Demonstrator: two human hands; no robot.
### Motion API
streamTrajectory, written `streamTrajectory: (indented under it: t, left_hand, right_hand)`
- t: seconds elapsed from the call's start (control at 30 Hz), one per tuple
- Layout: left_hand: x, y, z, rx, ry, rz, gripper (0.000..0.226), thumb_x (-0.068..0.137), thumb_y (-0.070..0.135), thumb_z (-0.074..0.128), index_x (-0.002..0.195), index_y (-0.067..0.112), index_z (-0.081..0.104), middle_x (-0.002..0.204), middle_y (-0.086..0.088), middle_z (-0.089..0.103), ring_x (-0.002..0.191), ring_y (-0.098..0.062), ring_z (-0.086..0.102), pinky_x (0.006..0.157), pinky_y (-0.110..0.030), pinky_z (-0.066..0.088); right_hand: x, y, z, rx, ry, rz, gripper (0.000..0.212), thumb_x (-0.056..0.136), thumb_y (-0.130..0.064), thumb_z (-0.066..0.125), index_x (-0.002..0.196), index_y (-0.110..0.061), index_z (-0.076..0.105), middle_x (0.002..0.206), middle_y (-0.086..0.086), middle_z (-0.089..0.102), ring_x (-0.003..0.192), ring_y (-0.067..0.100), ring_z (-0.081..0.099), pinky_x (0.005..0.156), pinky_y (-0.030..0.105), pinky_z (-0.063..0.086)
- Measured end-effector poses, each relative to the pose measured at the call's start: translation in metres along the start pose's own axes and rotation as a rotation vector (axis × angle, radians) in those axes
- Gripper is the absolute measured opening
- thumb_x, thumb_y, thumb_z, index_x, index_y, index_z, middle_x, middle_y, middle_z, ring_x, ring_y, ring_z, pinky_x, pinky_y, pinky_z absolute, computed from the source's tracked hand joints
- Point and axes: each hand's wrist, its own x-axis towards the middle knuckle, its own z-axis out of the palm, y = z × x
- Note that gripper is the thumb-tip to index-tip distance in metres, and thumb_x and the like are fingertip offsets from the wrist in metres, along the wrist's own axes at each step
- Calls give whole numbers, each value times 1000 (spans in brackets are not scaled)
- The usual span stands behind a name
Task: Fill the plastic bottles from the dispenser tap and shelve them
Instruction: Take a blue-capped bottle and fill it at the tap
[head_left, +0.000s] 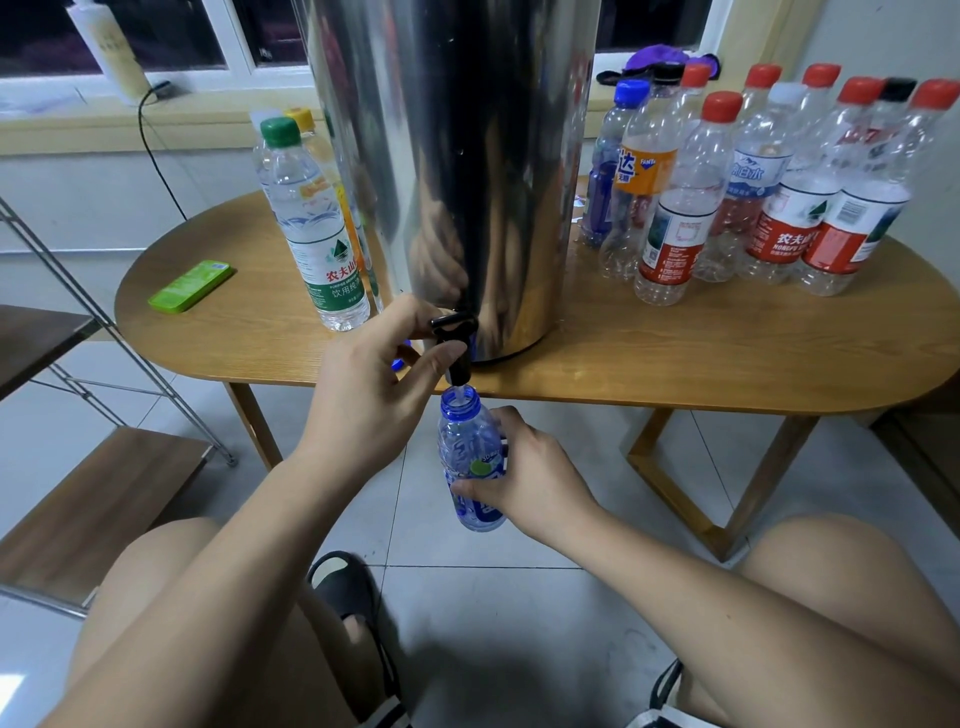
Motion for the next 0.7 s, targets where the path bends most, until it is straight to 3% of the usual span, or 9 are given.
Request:
streamTrajectory:
  t: [0.7]
  left_hand:
    - [1,-2,0,0,17,6,12,105,17,74,117,14,75,104,7,77,96,-17,67,80,-40,53]
  right_hand:
    - [0,1,0,3,11,6,77,74,-55,94,134,-29,53,129,-8,72,114,17,71,93,41,62]
